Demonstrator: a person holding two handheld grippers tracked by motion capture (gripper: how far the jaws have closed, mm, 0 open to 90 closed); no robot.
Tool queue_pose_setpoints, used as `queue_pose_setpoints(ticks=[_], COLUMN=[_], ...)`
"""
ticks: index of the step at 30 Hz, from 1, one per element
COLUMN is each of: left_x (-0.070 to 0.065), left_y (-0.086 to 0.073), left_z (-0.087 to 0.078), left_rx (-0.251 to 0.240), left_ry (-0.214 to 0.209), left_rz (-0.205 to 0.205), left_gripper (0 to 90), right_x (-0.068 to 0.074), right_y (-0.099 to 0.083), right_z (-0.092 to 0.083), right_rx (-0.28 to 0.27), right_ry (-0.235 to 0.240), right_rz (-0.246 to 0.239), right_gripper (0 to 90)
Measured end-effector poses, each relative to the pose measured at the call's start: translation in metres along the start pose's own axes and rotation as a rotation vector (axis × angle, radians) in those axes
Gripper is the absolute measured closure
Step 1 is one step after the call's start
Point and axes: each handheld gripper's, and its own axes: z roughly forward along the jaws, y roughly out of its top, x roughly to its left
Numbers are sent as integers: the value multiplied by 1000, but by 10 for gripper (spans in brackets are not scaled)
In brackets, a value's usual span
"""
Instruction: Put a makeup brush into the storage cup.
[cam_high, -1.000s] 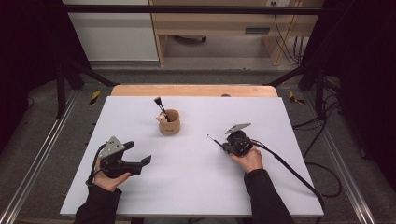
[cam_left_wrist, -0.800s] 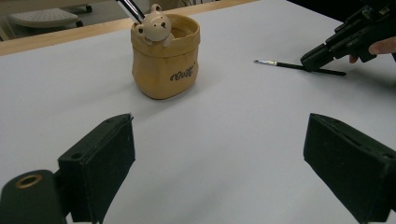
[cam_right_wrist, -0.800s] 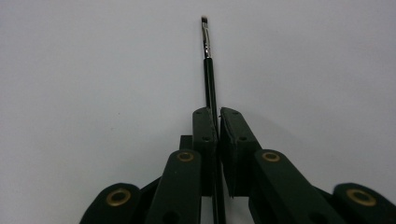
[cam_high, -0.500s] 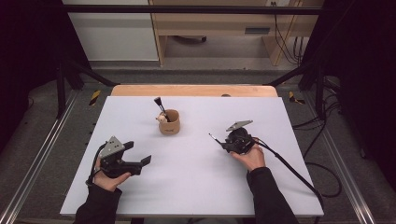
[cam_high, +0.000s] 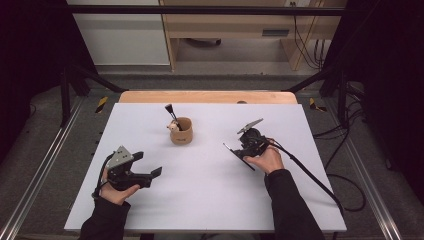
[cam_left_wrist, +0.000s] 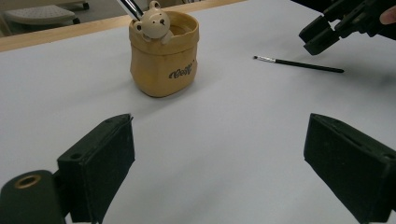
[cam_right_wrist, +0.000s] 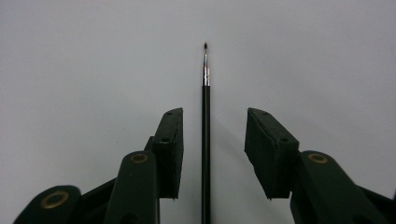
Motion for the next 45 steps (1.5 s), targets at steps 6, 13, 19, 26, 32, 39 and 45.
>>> queue_pose_setpoints(ticks=[6,13,19,26,32,39,45], left_x=[0,0,0,0,-1,-1,-1], left_y=[0,0,0,0,0,0,1], left_z=[0,0,0,0,0,0,0], left_rx=[1,5,5,4,4,5,2], left_ry=[-2,-3,-4,-7,-8,-9,-11], left_rz=[0,2,2,1,1,1,0], left_gripper=[79,79,79,79,79,80,80], right_x=[-1,2,2,3,2,2,4], right_y=[0,-2,-5,-5,-5,-5,-6], right_z=[7,14,20,19,19,19,19], right_rx=[57,111,142,163,172,170,164], right_ry=[7,10,10,23,27,24,15], right_rz=[-8,-25,-56,-42,-41,-38,-32], right_gripper=[636,683,722,795,851,858,859])
